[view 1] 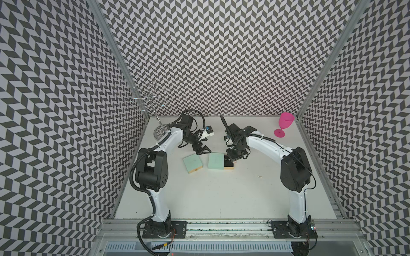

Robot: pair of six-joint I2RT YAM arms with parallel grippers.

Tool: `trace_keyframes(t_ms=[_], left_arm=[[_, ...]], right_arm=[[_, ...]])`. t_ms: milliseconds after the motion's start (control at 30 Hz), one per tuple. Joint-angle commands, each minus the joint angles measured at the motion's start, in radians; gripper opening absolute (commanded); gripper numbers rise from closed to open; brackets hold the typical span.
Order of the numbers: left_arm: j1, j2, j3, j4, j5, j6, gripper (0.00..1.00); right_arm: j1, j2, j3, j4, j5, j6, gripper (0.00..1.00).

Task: Place the earrings into the drawer-style jewelry box
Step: Insert the earring into the inner lining.

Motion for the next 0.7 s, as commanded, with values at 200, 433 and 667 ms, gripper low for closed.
trace_keyframes(t_ms=[200,433,667], left_arm=[[0.006,0.037,0.079,-0.018,0.022,0.021,0.96],[0.009,0.069,0.111,-0.040,0.013,0.029,0.96],[0.016,0.091,0.146,-0.056,0.017,0.027,0.96]], right_arm=[[0.010,0.110,0.114,-0.024,-0.014,-0.061,0.02],[0.011,0.133,0.112,-0.027,-0.006,-0.089,0.02],[0.014,0.142,0.094,0.003,-0.012,-0.098,0.02]])
